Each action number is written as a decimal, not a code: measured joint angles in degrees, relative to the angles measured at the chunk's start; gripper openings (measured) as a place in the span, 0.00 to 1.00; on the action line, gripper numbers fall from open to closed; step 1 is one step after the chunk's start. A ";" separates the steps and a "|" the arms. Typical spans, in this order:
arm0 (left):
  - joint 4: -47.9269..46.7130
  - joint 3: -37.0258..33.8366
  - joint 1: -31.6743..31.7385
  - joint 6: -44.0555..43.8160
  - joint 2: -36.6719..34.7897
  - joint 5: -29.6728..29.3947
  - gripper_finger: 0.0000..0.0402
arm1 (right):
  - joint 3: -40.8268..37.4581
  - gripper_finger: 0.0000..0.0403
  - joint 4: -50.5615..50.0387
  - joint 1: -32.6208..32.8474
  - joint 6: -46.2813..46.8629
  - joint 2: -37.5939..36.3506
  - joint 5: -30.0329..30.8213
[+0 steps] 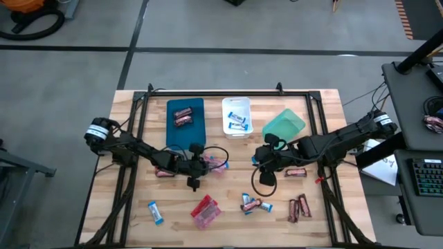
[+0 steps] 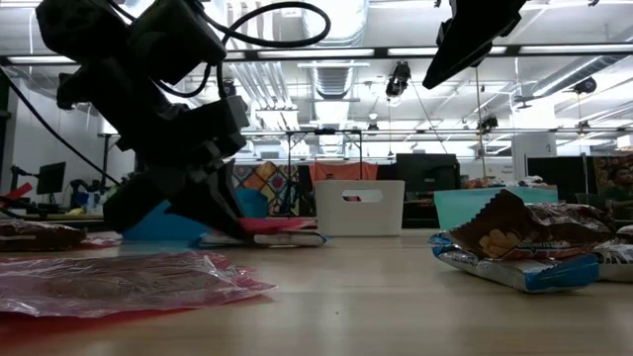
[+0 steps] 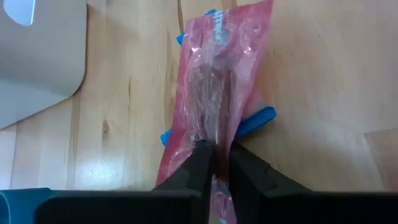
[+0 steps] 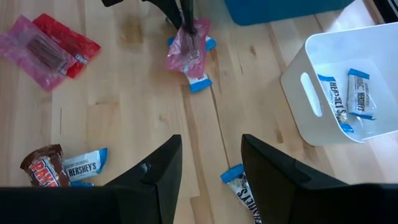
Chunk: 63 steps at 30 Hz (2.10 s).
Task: Sort candy
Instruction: Put the red candy into the green bin
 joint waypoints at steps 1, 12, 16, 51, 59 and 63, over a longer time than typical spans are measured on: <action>-0.01 0.00 0.00 0.02 -0.10 0.04 0.03 | 0.00 0.39 0.02 0.00 -0.01 0.00 0.00; -0.60 -0.02 -0.04 0.22 -1.03 0.60 0.01 | -1.46 0.39 0.75 0.00 0.51 0.02 0.00; -0.68 -0.02 -0.05 -0.47 -1.03 0.63 0.01 | -2.01 0.39 0.75 0.00 1.16 0.02 0.00; -1.89 -0.04 -0.07 -3.33 -0.92 1.25 0.15 | -3.82 0.39 2.89 0.00 1.52 0.04 -0.01; -2.01 -0.04 -0.07 -3.36 -0.90 1.56 0.22 | -3.87 0.39 3.17 0.00 1.52 0.04 -0.02; -1.95 -0.04 -0.07 -3.33 -0.90 1.75 0.18 | -3.87 0.39 3.31 0.00 1.52 0.04 -0.02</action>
